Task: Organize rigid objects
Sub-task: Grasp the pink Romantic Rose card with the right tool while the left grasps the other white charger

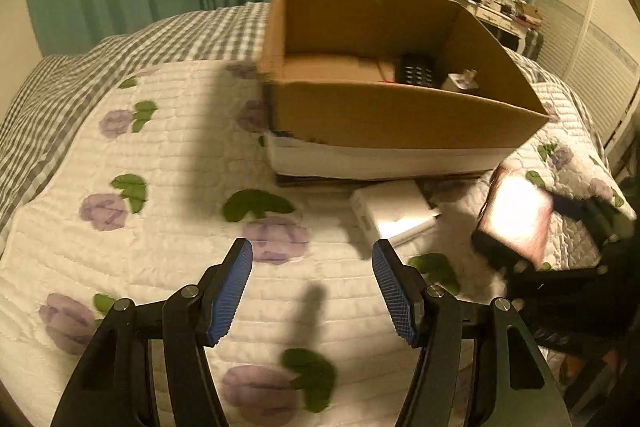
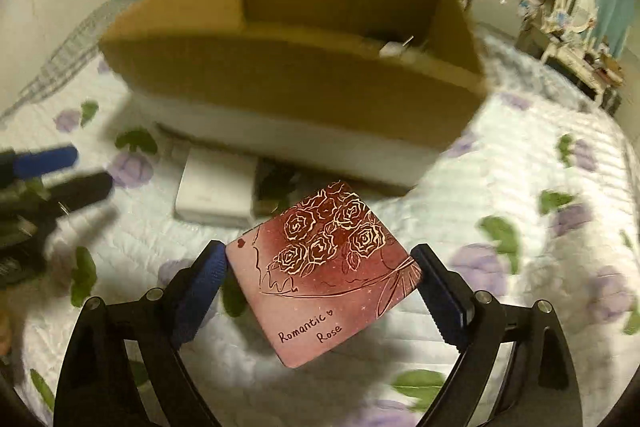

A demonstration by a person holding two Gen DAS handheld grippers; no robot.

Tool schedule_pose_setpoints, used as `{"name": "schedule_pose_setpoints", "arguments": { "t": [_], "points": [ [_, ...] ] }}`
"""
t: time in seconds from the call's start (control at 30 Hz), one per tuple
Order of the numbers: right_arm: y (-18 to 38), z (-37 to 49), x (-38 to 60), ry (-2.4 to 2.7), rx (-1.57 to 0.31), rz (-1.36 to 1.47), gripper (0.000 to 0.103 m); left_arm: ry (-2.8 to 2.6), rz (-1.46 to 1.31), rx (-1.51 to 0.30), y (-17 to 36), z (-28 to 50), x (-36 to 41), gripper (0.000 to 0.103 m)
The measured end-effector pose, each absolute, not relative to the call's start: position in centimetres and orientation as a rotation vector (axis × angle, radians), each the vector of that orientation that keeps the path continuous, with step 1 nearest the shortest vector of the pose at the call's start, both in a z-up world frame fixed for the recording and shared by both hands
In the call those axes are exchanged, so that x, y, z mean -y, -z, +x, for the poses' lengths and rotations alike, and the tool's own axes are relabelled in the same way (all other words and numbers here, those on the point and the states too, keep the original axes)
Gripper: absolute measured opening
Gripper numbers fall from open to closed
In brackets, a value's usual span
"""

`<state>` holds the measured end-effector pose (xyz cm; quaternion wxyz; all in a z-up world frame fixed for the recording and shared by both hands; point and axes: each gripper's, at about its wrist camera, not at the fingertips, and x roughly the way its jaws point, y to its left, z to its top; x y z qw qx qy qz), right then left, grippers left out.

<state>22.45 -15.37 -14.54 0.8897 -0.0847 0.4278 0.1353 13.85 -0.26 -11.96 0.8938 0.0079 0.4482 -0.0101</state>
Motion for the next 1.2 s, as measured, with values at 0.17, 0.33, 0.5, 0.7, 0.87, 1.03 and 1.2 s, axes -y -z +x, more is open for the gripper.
{"name": "schedule_pose_setpoints", "arguments": {
  "t": [0.17,0.33,0.5,0.7,0.87,1.03,1.2],
  "points": [
    [13.0,22.2,17.8,-0.207,-0.843,-0.134,0.092,0.058,0.020,-0.923,12.2,14.9,2.9,0.065],
    [11.8,23.3,19.6,-0.166,-0.854,-0.078,0.092,0.057,-0.048,-0.944,13.5,17.1,4.5,0.065],
    [11.7,24.1,19.8,-0.148,-0.879,-0.058,0.092,0.023,-0.106,-0.975,15.5,19.2,4.8,0.065],
    [12.3,24.7,20.0,-0.143,-0.898,-0.055,0.092,0.010,-0.111,-0.965,16.5,20.3,4.7,0.062],
    [12.5,24.5,19.9,-0.139,-0.897,-0.058,0.092,0.053,-0.109,-0.978,16.1,19.5,4.4,0.057],
    [11.5,23.5,19.7,-0.143,-0.873,-0.062,0.092,0.080,-0.097,-0.997,15.2,17.4,4.0,0.055],
    [9.2,21.8,19.2,-0.156,-0.814,-0.084,0.092,0.088,-0.095,-0.935,12.4,15.2,3.1,0.014]
  ]
}}
